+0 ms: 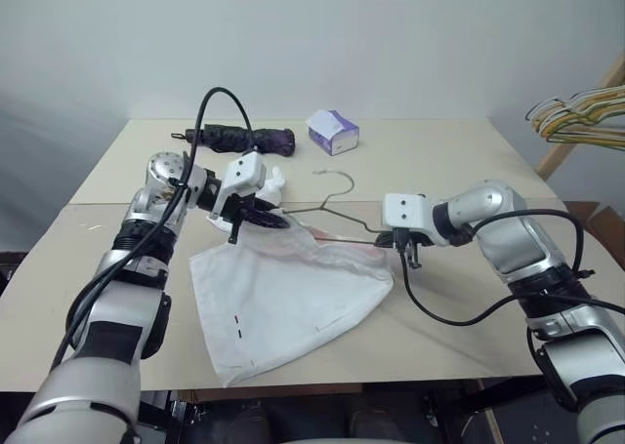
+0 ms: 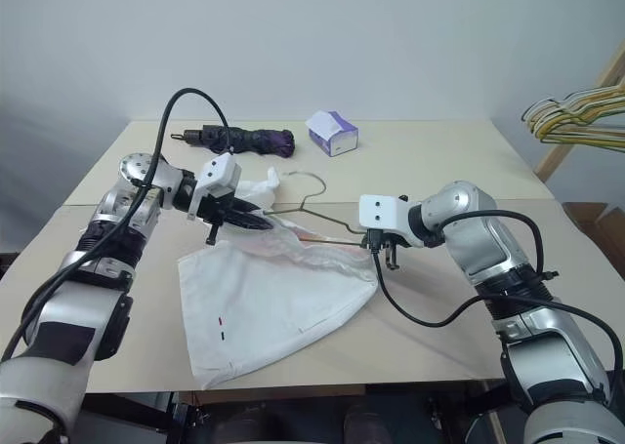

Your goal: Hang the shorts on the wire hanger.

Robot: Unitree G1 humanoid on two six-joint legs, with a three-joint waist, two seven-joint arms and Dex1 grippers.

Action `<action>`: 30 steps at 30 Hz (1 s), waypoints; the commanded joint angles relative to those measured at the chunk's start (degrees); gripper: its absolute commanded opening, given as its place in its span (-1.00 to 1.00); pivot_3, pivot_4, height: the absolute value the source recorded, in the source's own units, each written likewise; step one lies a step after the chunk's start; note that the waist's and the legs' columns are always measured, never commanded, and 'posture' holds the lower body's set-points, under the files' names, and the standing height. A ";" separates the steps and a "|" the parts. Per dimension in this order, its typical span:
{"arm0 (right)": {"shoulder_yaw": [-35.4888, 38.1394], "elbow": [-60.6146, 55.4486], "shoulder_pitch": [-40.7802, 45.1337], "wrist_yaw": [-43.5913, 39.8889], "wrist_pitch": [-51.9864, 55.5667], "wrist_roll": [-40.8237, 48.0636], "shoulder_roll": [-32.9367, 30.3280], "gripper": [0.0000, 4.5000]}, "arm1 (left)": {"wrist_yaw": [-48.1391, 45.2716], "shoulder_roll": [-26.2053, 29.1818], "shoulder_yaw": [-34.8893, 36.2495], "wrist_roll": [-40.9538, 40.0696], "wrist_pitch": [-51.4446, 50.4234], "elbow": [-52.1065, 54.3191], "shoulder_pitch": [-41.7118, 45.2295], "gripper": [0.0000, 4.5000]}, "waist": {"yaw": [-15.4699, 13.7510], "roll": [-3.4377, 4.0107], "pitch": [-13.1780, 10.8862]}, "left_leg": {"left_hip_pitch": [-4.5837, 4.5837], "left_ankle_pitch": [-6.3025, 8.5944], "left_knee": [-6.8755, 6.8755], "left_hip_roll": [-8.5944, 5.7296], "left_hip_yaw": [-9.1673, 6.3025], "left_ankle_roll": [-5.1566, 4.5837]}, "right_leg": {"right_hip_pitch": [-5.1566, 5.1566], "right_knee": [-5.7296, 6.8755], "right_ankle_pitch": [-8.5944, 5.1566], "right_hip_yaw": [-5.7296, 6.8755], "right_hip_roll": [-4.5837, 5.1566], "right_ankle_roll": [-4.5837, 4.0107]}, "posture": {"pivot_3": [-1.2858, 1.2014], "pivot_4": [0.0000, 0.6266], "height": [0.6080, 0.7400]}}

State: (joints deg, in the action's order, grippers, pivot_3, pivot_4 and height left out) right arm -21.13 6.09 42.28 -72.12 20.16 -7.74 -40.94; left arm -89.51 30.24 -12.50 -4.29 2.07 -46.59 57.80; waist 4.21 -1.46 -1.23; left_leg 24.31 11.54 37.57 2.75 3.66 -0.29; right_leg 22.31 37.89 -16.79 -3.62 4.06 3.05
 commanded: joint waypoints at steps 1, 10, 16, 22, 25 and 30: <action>1.49 -2.96 1.64 0.57 -0.46 0.77 0.04 -1.00 | 1.50 -0.18 0.58 0.86 0.94 -0.51 1.85 -0.99 | -0.01 0.00 0.00 | 0.00 0.00 0.01 0.00 0.00 0.00 | 0.00 0.00 0.00 0.00 0.00 0.00 | -0.04 -1.00 1.00; 2.22 0.12 -0.37 6.87 -15.19 -2.08 -1.30 -0.60 | 4.77 1.58 2.84 0.28 4.99 2.25 1.95 -0.99 | 0.07 0.00 0.00 | 0.01 0.02 0.07 0.01 0.00 -0.03 | 0.01 0.05 -0.01 0.00 0.00 0.01 | -0.03 -1.00 1.00; 9.16 -0.56 -0.38 12.30 -8.44 0.67 -0.80 0.34 | 7.48 3.10 3.46 1.40 6.18 0.28 2.48 -0.99 | -0.05 0.00 0.00 | 0.01 0.02 0.11 0.01 -0.01 -0.03 | -0.01 0.08 -0.01 -0.01 0.01 0.00 | -0.04 -1.00 1.00; 20.26 -8.60 -4.53 14.37 5.82 9.20 -1.64 0.98 | 10.04 3.58 4.76 1.62 7.22 -2.87 3.79 -0.99 | -0.20 -0.01 0.00 | 0.05 0.03 0.12 0.01 -0.01 -0.04 | -0.01 0.07 -0.02 0.00 0.02 0.01 | -0.05 -1.00 1.00; 23.29 -13.24 -8.09 13.55 15.35 14.02 -2.51 0.98 | 10.17 3.66 5.12 1.30 7.42 -4.07 4.63 -0.99 | -0.19 -0.01 0.00 | 0.06 0.03 0.14 0.01 -0.03 -0.05 | -0.02 0.07 -0.02 0.02 0.02 0.01 | -0.06 -1.00 1.00; 25.58 -20.21 -13.80 16.59 31.07 23.12 2.09 0.98 | 10.18 3.70 5.40 1.65 8.38 -5.97 6.10 -0.99 | 0.35 -0.01 0.00 | 0.03 0.04 0.15 0.03 -0.03 -0.05 | -0.02 0.09 -0.03 0.02 -0.02 -0.01 | -0.06 -1.00 1.00</action>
State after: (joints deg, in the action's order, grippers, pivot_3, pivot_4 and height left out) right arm 2.20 -10.37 27.69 -56.95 46.74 11.59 -39.89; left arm -79.45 33.58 -8.54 -2.23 9.38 -52.67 61.43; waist 4.56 -1.47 -1.23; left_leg 24.34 11.57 37.72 2.80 3.62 -0.34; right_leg 22.29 38.00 -16.82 -3.63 4.02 3.04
